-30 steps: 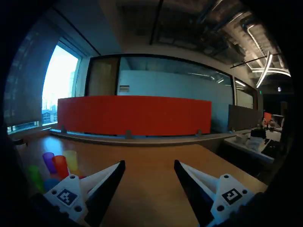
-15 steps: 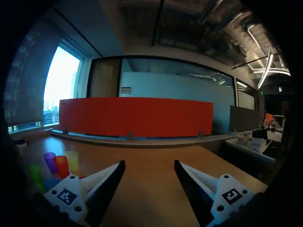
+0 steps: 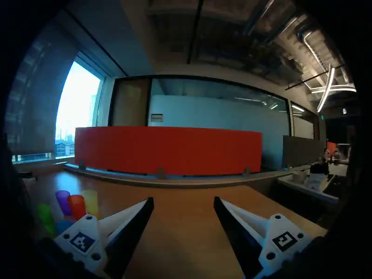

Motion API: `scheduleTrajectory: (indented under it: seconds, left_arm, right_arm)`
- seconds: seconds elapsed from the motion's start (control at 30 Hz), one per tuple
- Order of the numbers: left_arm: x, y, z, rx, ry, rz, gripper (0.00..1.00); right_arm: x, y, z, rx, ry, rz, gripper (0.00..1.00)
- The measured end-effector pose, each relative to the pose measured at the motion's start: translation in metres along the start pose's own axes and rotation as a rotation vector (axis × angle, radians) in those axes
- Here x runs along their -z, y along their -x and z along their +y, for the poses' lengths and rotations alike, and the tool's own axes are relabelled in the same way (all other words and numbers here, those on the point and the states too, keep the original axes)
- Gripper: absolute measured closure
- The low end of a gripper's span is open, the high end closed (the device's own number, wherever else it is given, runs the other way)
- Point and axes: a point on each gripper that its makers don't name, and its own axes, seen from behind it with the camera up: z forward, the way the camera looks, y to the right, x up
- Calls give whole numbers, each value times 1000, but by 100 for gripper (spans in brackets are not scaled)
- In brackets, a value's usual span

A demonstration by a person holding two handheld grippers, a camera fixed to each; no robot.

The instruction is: Pour water

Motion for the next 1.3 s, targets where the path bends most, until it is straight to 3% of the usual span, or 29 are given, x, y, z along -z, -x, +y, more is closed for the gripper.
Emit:
scheduleTrajectory:
  seconds: [0.5,0.97,1.3]
  left_arm:
    - [0,0,0,0,0,0,8]
    - [0,0,0,0,0,0,8]
    - [0,0,0,0,0,0,8]
  right_arm:
    - [-9,17,10,-28,12,19,0]
    - [-21,33,-10,-25,-41,55,0]
    - [-27,52,-12,-49,-50,29,0]
